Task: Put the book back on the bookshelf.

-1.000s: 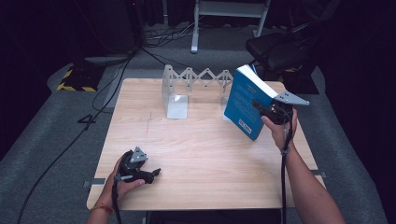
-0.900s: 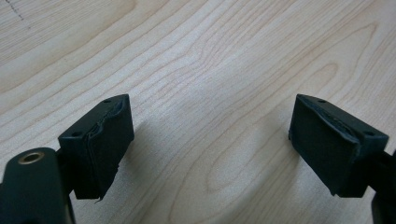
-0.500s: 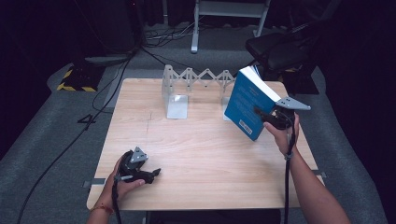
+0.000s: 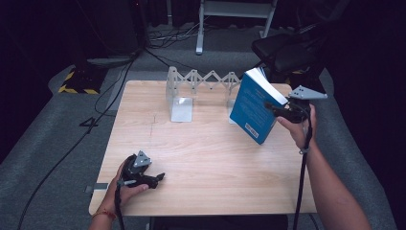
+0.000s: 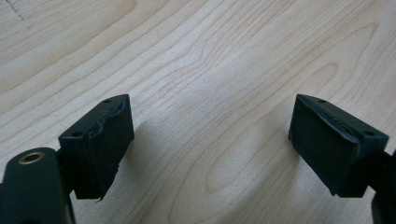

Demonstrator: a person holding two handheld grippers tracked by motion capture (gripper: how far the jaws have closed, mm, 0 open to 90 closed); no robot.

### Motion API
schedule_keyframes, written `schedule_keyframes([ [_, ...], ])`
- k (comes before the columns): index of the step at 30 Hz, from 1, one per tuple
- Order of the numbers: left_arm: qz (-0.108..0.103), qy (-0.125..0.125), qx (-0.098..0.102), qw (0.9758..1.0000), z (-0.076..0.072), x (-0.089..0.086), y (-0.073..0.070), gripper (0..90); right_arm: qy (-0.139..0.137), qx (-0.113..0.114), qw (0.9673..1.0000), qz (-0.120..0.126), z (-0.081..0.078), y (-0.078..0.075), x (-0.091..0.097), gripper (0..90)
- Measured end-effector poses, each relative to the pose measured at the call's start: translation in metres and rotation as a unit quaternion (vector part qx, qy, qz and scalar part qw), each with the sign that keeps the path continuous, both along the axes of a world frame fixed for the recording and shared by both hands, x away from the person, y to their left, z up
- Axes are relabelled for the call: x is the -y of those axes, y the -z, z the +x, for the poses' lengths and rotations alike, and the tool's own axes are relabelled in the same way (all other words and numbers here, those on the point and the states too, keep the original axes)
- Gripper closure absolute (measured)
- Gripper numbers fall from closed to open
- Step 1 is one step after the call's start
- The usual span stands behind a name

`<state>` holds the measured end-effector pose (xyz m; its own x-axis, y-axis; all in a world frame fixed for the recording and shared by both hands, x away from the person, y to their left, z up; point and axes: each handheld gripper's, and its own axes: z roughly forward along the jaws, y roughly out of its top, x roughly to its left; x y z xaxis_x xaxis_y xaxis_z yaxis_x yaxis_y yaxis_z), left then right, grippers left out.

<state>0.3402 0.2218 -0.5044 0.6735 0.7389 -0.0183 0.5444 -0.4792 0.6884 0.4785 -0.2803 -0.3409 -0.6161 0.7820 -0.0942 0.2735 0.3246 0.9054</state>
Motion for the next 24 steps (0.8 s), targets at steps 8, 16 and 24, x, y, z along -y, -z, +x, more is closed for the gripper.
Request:
schedule_keyframes([
  [8,0.0,0.0,0.0,1.0,0.0,0.0,0.0,14.7,-0.03,-0.098,0.9921,-0.072,0.02,-0.041,-0.012,47.0],
  [16,0.0,0.0,0.0,1.0,0.0,0.0,0.0,14.7,-0.041,-0.203,0.9723,-0.108,0.054,-0.051,-0.025,44.9],
  [24,-0.003,0.001,-0.001,1.0,0.0,0.0,0.0,14.7,-0.04,-0.232,0.9596,-0.154,0.071,-0.055,-0.035,58.8],
])
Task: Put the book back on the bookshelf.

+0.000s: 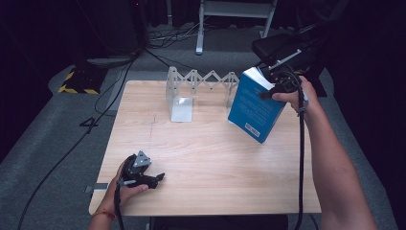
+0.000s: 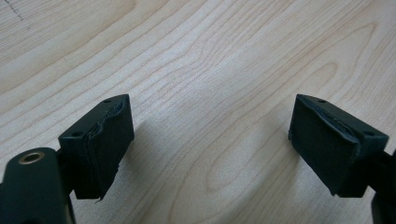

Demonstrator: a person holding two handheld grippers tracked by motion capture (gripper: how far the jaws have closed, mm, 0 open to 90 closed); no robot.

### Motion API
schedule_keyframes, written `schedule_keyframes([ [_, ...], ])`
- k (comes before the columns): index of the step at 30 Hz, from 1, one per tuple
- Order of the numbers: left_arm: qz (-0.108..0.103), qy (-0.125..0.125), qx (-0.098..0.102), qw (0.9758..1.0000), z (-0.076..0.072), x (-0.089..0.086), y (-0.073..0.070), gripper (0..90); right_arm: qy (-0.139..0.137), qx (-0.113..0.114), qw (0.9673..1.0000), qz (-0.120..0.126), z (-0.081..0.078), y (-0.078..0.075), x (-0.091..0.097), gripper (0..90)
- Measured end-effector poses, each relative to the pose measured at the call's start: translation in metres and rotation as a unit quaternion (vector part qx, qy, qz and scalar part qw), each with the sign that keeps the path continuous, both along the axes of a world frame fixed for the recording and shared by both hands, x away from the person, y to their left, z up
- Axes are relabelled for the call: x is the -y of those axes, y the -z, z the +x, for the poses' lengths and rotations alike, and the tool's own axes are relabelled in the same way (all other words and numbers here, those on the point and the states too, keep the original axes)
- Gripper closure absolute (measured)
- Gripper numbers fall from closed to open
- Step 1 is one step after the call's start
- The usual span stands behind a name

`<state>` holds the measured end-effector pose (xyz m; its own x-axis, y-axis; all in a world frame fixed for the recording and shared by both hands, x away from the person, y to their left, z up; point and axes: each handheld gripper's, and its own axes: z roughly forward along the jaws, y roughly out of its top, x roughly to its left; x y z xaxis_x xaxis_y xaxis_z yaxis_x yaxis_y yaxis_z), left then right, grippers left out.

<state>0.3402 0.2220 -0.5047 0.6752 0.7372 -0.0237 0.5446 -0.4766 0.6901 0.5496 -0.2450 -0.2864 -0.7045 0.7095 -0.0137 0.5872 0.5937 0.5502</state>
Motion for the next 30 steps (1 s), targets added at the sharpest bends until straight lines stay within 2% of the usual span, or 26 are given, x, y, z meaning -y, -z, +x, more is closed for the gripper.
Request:
schedule_keyframes([
  [4,0.001,0.0,0.0,1.0,0.0,0.0,0.0,14.7,-0.002,0.0,0.9999,-0.012,-0.001,-0.001,-0.004,59.8],
  [10,0.001,0.0,0.0,1.0,0.0,0.0,0.0,14.7,-0.009,0.018,0.9996,-0.022,-0.009,-0.002,-0.014,60.6],
  [17,0.0,0.0,0.0,1.0,0.0,0.0,0.0,14.7,0.025,0.05,0.9984,-0.005,-0.009,-0.007,-0.018,60.8],
  [23,0.001,0.001,0.0,1.0,0.0,0.0,0.0,14.7,0.048,0.057,0.9972,0.007,-0.003,-0.02,-0.021,60.8],
  [27,0.002,0.002,0.001,1.0,0.0,0.0,0.0,14.7,0.064,0.057,0.9962,0.015,0.002,-0.024,-0.024,60.8],
  [28,0.0,0.001,0.0,1.0,0.0,0.0,0.0,14.7,0.072,0.062,0.9951,0.025,0.004,-0.025,-0.024,60.8],
  [30,0.002,0.003,0.001,1.0,0.0,0.0,0.0,14.7,0.081,0.063,0.9943,0.03,0.007,-0.026,-0.025,60.7],
])
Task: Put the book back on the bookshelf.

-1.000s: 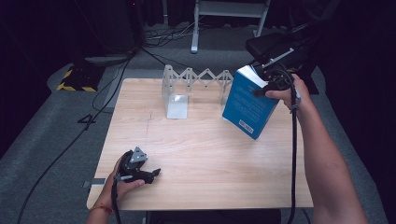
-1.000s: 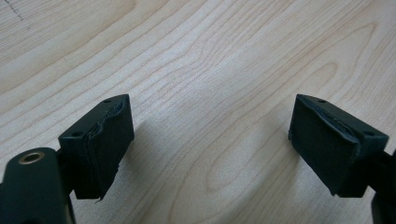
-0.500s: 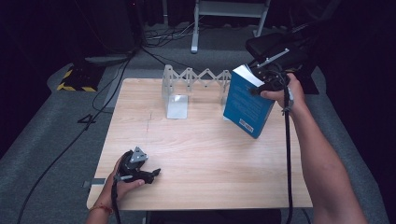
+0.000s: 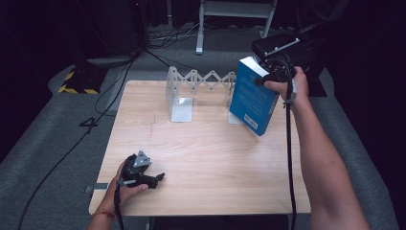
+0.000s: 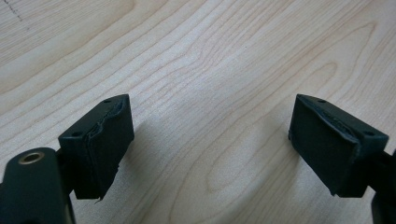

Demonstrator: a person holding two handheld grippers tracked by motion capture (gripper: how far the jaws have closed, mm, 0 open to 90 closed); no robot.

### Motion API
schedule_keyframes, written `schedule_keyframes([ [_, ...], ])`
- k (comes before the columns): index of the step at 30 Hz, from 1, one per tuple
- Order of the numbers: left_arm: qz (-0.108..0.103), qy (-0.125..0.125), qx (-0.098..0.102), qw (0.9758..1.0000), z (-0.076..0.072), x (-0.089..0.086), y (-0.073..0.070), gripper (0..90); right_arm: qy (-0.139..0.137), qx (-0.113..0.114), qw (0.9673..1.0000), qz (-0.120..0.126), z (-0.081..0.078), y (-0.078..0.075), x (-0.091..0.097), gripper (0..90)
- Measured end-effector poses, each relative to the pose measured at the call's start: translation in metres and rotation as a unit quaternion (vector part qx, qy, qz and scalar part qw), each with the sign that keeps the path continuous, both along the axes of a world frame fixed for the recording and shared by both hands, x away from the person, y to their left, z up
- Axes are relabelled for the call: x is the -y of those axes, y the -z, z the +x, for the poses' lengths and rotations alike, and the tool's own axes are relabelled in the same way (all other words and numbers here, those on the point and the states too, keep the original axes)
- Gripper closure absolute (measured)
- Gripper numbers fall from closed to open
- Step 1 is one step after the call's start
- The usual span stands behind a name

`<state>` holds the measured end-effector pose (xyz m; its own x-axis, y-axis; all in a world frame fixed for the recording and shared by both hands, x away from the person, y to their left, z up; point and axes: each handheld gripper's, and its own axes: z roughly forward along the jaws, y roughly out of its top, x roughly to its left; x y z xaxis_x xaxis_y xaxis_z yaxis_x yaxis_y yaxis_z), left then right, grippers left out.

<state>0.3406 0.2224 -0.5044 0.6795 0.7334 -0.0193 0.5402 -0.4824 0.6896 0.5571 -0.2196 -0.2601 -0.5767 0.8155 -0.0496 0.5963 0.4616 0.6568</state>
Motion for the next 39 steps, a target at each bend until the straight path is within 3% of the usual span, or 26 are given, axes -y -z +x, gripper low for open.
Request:
schedule_keyframes([
  [7,-0.002,0.003,0.001,1.0,0.0,-0.001,0.0,14.7,0.041,0.039,0.9984,0.01,0.008,0.0,-0.013,60.7],
  [13,-0.001,0.004,0.0,1.0,0.0,-0.001,0.0,14.7,0.077,0.052,0.9956,0.011,0.014,0.007,-0.022,60.6],
  [21,-0.001,0.006,-0.001,1.0,0.0,-0.001,0.0,14.9,0.132,0.069,0.9884,0.028,0.017,0.032,-0.022,60.5],
  [24,0.0,0.007,0.0,1.0,0.0,-0.001,0.0,14.9,0.15,0.093,0.9832,0.046,0.014,0.041,-0.019,60.5],
  [35,0.002,0.008,0.002,1.0,-0.001,-0.001,0.0,15.1,0.169,0.108,0.9782,0.053,0.0,0.051,-0.012,60.0],
  [39,0.002,0.008,0.002,1.0,-0.001,-0.001,0.0,15.1,0.166,0.106,0.9791,0.048,-0.003,0.05,-0.011,59.6],
])
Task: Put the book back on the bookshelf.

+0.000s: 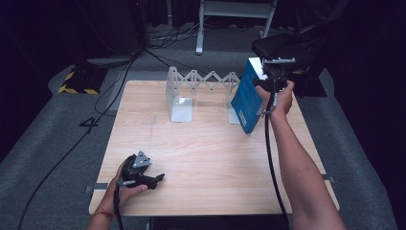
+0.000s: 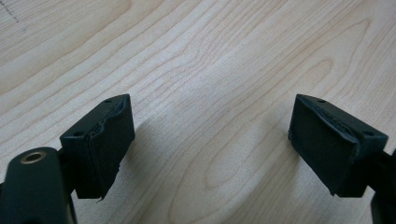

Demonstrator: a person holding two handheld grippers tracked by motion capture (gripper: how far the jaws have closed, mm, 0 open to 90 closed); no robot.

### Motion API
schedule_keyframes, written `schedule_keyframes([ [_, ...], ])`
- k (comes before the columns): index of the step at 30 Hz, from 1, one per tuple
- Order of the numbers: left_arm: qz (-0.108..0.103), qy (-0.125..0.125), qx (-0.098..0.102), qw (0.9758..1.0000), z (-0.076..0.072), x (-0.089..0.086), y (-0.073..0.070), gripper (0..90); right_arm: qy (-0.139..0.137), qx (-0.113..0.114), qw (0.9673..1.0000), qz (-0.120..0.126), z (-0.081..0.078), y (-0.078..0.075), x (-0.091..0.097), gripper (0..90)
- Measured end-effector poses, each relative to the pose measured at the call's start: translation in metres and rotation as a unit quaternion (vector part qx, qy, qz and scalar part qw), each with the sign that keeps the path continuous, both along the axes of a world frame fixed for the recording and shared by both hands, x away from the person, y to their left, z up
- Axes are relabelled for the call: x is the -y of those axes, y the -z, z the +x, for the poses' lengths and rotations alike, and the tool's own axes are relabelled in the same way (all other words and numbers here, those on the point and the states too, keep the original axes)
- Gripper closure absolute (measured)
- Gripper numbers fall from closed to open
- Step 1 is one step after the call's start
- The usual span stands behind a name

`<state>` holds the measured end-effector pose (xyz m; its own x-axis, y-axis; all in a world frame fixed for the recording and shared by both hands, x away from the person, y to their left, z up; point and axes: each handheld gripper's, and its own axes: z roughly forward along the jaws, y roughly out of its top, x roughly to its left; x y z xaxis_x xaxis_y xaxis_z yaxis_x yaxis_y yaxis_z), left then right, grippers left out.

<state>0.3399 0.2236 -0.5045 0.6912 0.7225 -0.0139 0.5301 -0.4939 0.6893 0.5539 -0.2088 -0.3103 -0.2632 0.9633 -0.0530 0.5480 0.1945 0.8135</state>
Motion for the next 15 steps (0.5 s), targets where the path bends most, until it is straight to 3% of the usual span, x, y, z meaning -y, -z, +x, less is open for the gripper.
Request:
schedule_keyframes([
  [7,0.0,0.0,0.0,1.0,-0.0001,0.0,0.0,15.1,-0.021,-0.009,0.9997,-0.002,-0.0056,-0.0017,0.0039,59.0],
  [15,0.0,0.0,0.0,1.0,0.0,0.0,0.0,15.1,-0.015,-0.019,0.9997,-0.002,-0.0038,-0.0023,0.0056,57.5],
])
